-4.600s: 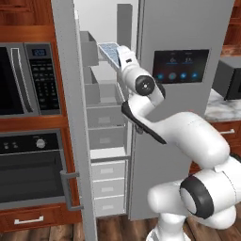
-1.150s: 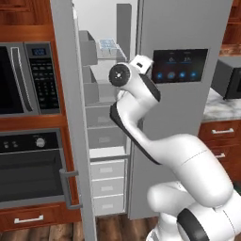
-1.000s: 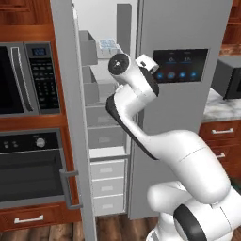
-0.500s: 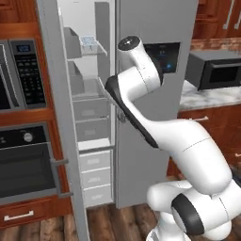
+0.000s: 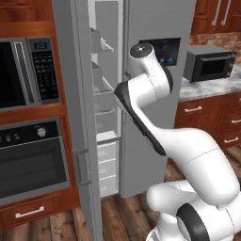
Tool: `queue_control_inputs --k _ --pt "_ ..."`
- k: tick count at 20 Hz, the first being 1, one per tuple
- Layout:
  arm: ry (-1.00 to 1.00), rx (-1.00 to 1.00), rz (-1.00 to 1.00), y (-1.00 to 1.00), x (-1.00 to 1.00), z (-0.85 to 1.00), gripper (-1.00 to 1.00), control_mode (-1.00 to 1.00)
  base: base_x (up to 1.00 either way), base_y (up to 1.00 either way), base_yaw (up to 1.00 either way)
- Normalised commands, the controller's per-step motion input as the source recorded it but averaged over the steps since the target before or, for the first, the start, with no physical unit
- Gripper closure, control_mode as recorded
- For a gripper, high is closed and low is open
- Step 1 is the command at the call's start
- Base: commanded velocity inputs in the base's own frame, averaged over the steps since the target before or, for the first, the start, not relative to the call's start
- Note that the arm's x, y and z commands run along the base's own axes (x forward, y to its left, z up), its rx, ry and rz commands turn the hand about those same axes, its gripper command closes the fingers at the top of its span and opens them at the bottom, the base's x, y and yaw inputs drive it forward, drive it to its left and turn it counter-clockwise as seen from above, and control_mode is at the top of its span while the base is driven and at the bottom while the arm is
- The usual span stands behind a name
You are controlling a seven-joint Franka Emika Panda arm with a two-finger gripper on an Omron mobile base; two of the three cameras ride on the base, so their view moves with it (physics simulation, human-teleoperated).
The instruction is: The ice cube tray has been filled with water. Take the tray and place it in the freezer to make ice. Close the freezer door after placing the tray.
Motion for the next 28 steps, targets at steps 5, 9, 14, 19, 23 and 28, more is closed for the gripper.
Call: queue_control_inputs --k 5,9,14,19,23,28 --pt "-0.02 0.04 0.0 -0.01 -0.35 0.0 -1.0 -1.0 -0.12 0.19 0.0" --pt "-0.24 0.06 0.0 0.15 -0.96 0.1 -1.0 -1.0 0.0 0.0 0.0" --pt "-0.25 -0.01 0.03 0.97 -0.24 0.03 -1.0 -1.0 0.0 0.0 0.0" --pt "-0.06 -0.05 0.0 1.0 0.28 -0.07 -1.0 -1.0 0.0 0.0 0.0" --pt "0.01 -0.03 0.0 1.0 0.97 -0.09 -1.0 -1.0 0.0 0.0 0.0" --pt "0.0 -0.1 0.01 1.0 0.98 -0.05 -1.0 -1.0 0.0 0.0 0.0"
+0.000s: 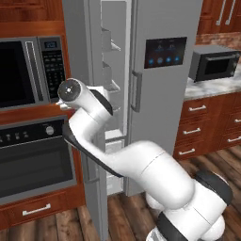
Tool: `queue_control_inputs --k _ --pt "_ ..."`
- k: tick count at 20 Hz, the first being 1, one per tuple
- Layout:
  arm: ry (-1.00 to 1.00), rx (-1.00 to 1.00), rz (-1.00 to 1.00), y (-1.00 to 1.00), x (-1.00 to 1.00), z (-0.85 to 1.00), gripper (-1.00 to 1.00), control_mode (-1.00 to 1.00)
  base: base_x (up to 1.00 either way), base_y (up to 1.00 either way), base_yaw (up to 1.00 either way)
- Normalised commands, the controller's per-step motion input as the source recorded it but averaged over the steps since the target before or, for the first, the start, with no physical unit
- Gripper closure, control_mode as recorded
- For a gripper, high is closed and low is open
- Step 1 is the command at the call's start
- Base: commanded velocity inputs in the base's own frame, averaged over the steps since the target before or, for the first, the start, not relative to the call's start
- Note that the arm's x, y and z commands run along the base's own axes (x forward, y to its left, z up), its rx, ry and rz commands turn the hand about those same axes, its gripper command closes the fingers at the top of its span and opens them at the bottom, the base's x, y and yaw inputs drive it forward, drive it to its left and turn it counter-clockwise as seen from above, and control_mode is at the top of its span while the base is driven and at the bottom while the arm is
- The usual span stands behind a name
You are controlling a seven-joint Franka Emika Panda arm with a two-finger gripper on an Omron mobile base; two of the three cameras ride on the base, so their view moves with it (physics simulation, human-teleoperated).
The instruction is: The ice cube tray has been filled with water. Take the tray and place it in the freezer to make ice. Close the freezer door after placing the tray.
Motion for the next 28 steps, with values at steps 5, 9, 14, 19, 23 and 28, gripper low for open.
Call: queue_control_inputs --k 5,9,14,19,23,28 --pt "0.0 -0.14 0.01 0.99 0.9 -0.3 -1.0 -1.0 0.0 0.0 0.0" --pt "0.0 -0.15 -0.1 0.13 0.82 -0.29 -1.0 -1.0 0.0 0.0 0.0" --pt "0.0 -0.05 -0.23 -0.8 0.69 -0.09 -1.0 -1.0 0.0 0.0 0.0" --pt "-0.01 -0.04 -0.24 -1.0 0.08 -0.01 -1.0 -1.0 0.0 0.0 0.0" --pt "-0.07 -0.04 -0.15 -1.0 0.07 0.0 -1.0 -1.0 0.0 0.0 0.0" --pt "-0.17 0.0 0.05 -1.0 0.56 -0.02 -1.0 -1.0 0.0 0.0 0.0"
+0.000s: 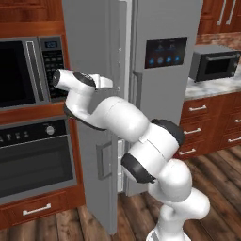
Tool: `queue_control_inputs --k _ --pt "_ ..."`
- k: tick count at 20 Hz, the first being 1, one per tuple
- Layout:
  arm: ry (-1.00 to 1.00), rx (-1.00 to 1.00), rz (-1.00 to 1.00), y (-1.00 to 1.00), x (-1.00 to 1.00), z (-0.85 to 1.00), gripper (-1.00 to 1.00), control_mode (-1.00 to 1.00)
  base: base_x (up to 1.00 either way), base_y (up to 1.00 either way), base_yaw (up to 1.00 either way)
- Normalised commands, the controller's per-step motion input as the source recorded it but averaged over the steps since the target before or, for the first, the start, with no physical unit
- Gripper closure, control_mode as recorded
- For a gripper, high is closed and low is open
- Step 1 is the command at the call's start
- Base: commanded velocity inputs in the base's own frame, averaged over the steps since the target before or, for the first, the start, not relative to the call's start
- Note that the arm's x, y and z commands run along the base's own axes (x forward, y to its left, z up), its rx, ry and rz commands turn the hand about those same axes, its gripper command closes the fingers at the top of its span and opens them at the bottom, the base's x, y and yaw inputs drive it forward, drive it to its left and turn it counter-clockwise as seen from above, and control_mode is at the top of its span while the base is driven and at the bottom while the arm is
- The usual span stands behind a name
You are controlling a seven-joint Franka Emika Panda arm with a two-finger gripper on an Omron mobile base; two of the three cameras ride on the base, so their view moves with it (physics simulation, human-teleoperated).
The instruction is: The ice cube tray has been filled with water. Take the tray and place it in the freezer to make ice. Close the freezer door after placing the tray.
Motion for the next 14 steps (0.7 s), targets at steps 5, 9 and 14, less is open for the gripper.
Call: queue_control_inputs --k 5,9,14 --pt "-0.16 0.04 0.24 -1.0 0.96 -0.12 -1.0 -1.0 0.0 0.0 0.0" --pt "-0.12 0.08 0.31 -1.0 1.0 -0.06 -1.0 -1.0 0.0 0.0 0.0" --pt "-0.27 0.06 0.39 -0.98 1.0 -0.01 -1.0 -1.0 0.0 0.0 0.0"
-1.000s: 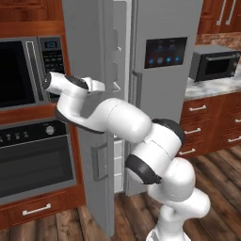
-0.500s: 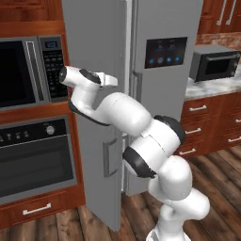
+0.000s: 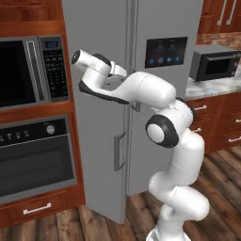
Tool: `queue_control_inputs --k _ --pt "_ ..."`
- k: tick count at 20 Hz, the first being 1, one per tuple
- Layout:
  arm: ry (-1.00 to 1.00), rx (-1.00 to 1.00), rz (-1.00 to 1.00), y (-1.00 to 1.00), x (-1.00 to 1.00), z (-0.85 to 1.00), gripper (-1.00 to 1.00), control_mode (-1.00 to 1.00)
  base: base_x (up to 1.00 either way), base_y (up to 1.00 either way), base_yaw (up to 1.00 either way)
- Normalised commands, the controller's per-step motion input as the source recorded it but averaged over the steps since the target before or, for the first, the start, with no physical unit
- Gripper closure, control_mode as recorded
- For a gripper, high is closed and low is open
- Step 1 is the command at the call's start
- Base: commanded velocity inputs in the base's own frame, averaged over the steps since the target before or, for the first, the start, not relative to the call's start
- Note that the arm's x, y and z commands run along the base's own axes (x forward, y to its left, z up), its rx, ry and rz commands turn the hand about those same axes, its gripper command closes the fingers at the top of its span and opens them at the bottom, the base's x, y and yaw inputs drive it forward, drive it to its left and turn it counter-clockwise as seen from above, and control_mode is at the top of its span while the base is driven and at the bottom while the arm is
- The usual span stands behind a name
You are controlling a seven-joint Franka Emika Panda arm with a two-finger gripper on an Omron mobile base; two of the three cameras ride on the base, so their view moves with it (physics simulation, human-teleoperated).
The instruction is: The ice cube tray has been filled with water. Take the tray and place it in the freezer to make ice. Close the freezer door after placing the tray.
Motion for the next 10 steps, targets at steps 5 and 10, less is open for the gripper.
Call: queue_control_inputs --k 5,10 --pt "-0.52 -0.03 0.46 -0.89 0.67 -0.57 -1.0 -1.0 0.0 0.0 0.0" --pt "-0.47 -0.01 0.43 -0.95 0.72 -0.65 -1.0 -1.0 0.0 0.0 0.0"
